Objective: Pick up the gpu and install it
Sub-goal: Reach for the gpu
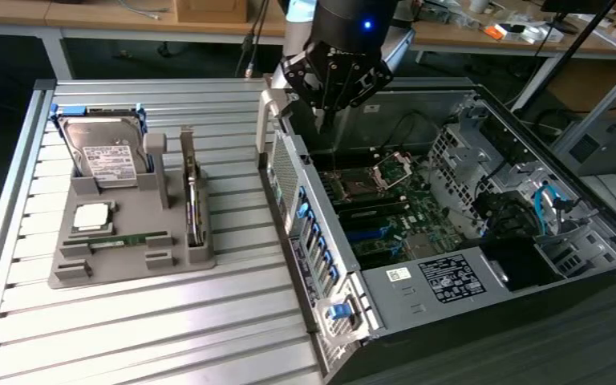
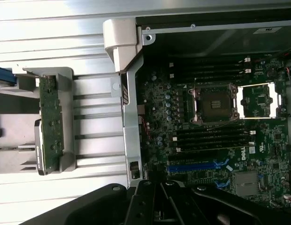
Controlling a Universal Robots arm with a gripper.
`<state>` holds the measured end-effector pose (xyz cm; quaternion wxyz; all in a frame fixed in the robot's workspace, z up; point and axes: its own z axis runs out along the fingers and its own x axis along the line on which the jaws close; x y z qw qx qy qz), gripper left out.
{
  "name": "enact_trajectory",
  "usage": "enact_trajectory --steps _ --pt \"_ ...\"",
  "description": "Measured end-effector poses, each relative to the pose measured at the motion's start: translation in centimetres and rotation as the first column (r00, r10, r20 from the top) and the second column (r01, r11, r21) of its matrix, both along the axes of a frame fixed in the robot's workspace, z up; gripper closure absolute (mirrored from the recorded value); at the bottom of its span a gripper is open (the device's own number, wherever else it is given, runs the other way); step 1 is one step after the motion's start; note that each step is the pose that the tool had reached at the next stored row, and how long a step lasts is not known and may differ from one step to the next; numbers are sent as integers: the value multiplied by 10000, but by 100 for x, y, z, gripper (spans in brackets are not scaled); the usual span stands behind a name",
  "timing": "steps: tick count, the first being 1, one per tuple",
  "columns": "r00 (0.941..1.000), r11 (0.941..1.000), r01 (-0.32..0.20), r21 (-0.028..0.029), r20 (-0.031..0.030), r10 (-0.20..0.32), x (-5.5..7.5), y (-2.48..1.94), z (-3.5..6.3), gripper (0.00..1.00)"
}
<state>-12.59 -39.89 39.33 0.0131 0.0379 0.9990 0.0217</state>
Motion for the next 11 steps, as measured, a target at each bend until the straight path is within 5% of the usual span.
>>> enact_trajectory --steps 11 --pt "10000 10000 -1 0 0 1 -37 0 0 90"
